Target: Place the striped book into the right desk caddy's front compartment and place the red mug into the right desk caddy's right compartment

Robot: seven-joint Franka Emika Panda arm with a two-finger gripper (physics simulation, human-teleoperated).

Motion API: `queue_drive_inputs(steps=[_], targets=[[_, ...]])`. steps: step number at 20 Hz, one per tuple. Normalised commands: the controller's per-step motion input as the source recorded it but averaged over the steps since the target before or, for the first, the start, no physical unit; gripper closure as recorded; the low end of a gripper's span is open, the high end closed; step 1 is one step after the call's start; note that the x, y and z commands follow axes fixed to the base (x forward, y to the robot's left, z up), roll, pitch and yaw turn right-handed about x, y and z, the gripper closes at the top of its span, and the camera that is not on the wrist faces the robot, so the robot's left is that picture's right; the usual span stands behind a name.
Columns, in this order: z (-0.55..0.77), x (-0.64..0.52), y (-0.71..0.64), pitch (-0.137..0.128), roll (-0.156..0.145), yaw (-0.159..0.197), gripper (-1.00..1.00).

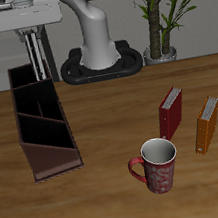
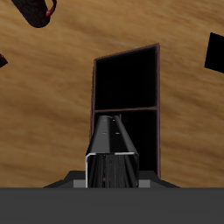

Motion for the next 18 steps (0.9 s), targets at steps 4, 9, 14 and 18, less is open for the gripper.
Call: queue_drive_inputs(steps=[4,9,14,18], targets=[[-0.11,0.06,0.03,0.024,-0.001,0.038,1.0],[-0.13,0.02,0.03,0.012,-0.007,0.05,1.0],[-0.09,0.01,0.07,0.016,0.008,0.017,1.0],[-0.07,0.01,0.02,0.007,-0.001,0.004,1.0]])
